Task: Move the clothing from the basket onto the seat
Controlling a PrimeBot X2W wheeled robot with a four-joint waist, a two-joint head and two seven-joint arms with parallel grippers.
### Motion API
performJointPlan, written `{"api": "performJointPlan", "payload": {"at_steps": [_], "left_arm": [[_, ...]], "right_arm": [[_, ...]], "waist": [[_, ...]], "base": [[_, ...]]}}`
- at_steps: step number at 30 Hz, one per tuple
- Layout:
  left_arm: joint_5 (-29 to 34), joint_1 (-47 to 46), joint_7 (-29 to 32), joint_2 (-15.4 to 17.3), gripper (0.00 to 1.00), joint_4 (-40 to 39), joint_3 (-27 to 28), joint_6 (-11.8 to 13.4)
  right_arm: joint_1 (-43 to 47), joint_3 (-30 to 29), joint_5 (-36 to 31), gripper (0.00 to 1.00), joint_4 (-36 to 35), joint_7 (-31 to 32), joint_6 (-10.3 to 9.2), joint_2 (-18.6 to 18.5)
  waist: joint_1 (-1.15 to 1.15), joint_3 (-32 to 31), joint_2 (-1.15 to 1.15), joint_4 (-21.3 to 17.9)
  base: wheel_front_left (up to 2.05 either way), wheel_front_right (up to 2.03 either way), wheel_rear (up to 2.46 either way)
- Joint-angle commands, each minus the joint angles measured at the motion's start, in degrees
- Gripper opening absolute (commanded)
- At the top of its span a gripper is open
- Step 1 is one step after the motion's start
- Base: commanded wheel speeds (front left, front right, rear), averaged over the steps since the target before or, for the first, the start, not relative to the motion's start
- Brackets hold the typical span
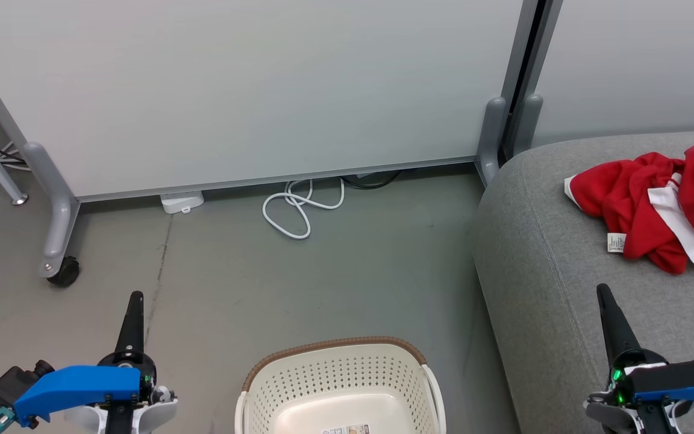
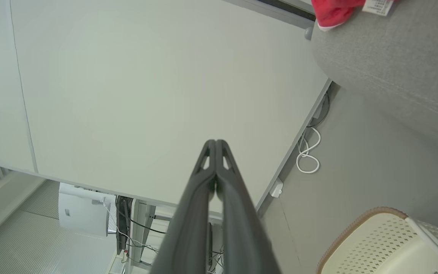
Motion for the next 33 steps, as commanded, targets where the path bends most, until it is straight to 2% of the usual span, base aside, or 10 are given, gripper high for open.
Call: {"api": "performJointPlan", "payload": {"at_steps": [1, 33], "left_arm": [[-1.26, -1.18, 0.42, 0.08, 0.0, -0.49, 0.61, -0.41], [-14.21, -1.94, 3.93, -0.61, 0.0, -0.5, 2.83, -1.53]], "right_arm": [[-1.21, -0.17, 1.37, 0.0, -0.04, 0.32, 0.03, -0.3], [-2.65, -0.99, 14.89, 0.0, 1.39, 4.0, 0.04, -0.27]], "waist": [[0.0, 0.01, 0.0, -0.05], [-0.01, 0.21, 0.0, -1.31]], "base": [[0.0, 0.0, 0.0], [0.0, 0.0, 0.0]]}}
